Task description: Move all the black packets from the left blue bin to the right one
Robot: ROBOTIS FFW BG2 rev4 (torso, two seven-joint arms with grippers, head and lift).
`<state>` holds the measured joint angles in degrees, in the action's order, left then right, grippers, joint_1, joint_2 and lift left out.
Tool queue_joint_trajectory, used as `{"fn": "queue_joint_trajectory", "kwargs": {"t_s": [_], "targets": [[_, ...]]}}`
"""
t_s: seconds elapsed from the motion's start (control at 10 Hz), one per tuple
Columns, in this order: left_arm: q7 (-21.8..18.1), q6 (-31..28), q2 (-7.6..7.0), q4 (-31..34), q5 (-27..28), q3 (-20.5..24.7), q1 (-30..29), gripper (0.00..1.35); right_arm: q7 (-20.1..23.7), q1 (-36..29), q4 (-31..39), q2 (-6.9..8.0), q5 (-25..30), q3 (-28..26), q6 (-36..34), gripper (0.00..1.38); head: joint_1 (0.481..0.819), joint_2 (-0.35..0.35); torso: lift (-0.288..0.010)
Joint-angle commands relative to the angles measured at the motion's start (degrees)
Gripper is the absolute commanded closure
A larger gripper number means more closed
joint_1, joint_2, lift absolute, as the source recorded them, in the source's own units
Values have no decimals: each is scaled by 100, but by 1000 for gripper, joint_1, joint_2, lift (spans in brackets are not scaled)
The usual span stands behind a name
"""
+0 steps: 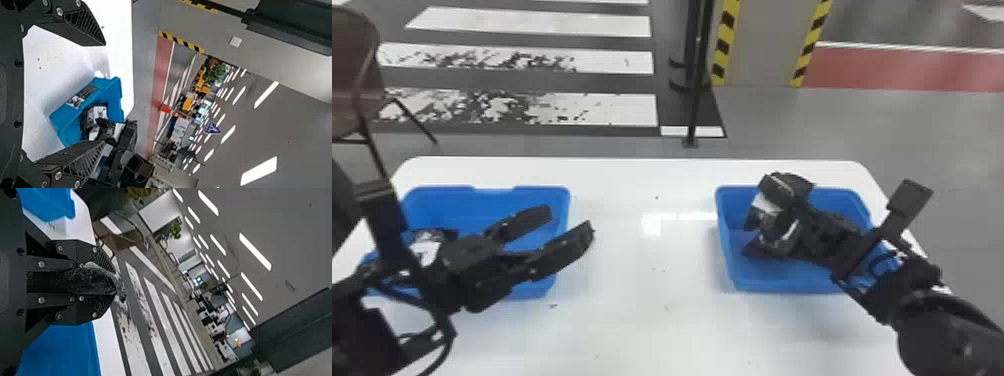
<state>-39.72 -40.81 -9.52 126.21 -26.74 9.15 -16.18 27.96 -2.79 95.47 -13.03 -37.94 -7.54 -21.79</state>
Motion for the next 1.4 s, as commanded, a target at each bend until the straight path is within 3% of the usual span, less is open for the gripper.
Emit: {"fn": "queue_joint_trajectory", "kwargs": {"t_s": [0.0, 0.1, 0.2, 0.3, 0.4, 0.7, 0.9, 1.1, 1.3], "targets": [[60, 116, 99, 351, 114, 410, -350, 148, -53, 237, -358, 3, 469, -422, 0, 1219, 695, -107, -140], [131, 130, 196, 604, 263, 707, -519, 148, -71, 279, -414, 3, 743, -605, -197, 938, 695, -125, -140], [157, 144, 249, 731, 331, 959, -631, 148, -71, 265, -372, 3, 1040, -651, -211, 496, 695, -128, -140], [157, 172, 266, 787, 423, 1164, -673, 148, -80, 125, -91, 29, 1474, -674, -141, 173, 695, -124, -140], [157, 144, 293, 857, 663, 1404, -687, 148, -106, -227, 388, 108, 1806, -685, 197, 78, 695, -110, -140], [245, 17, 346, 872, 1360, 1861, -617, 153, -335, -1774, 2370, 548, 2754, -708, 1195, 125, 695, -15, -140], [377, -348, 328, 857, 1965, 1998, -406, 153, -379, -2603, 3214, 802, 3017, -674, 1477, 127, 695, 43, -140], [491, -644, 284, 422, 2639, 2033, 72, 153, -379, -2969, 3439, 917, 2914, -525, 1491, 127, 695, 130, -140], [526, -1136, 99, -464, 3028, 1770, 761, 153, -370, -3096, 3425, 943, 2800, -400, 1491, 128, 695, 188, -140]]}}
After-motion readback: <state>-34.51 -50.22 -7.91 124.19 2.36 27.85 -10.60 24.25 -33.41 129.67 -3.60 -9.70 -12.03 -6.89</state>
